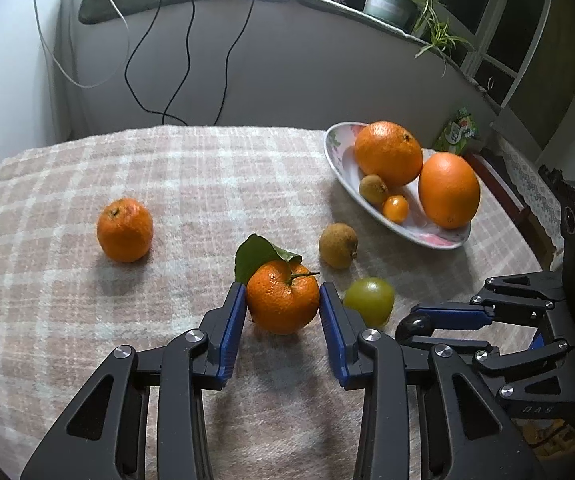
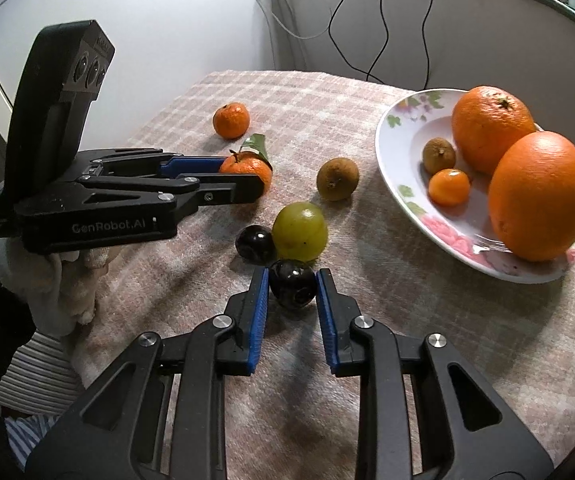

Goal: Organize fruits
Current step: 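Carry the leafy tangerine with the left gripper while the right gripper carries the dark plum over the plate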

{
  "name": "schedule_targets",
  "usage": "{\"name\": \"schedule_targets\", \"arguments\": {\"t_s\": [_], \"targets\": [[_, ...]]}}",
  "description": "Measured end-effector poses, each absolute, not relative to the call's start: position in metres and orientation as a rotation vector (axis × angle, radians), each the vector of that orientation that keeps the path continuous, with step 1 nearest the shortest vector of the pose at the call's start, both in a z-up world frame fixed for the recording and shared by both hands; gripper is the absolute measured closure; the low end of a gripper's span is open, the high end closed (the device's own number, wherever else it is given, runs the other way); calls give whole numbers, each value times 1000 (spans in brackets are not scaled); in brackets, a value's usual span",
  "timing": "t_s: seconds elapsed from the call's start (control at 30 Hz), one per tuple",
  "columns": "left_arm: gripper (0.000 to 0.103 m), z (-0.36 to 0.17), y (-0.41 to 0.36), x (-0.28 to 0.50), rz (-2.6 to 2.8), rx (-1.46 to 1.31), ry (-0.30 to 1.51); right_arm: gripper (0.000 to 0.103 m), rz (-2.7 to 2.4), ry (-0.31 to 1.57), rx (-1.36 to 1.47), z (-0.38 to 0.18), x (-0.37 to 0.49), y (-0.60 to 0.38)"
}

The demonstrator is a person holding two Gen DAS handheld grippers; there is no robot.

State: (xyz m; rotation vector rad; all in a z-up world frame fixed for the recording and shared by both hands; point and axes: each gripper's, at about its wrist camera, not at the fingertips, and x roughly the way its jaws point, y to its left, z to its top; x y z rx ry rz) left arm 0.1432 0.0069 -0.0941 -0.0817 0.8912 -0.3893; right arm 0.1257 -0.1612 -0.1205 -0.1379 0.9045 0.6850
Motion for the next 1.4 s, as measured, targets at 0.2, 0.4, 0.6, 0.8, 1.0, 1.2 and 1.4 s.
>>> {"name": "schedule_targets", "arguments": {"t_s": [0.2, 0.4, 0.6, 0.8, 1.0, 1.2, 1.4], "targets": [[67, -80, -4, 148, -407, -64, 864, 78, 660, 857, -119, -104, 124, -181], [67, -73, -29, 159, -440, -38, 851, 78, 611, 818, -79, -89, 130, -212], [67, -71, -51, 169, -465, -18, 848, 78, 543, 795, -59, -81, 136, -247], [67, -73, -67, 180, -479, -7, 855, 78, 481, 771, -35, -71, 151, -280], [67, -72, -73, 183, -485, 8, 851, 78, 441, 742, -27, -61, 173, -295], [67, -73, -76, 186, -490, 16, 848, 78, 424, 740, -10, -57, 199, -302], [67, -74, -84, 191, -496, 32, 852, 78, 412, 765, -10, -66, 227, -302]]}}
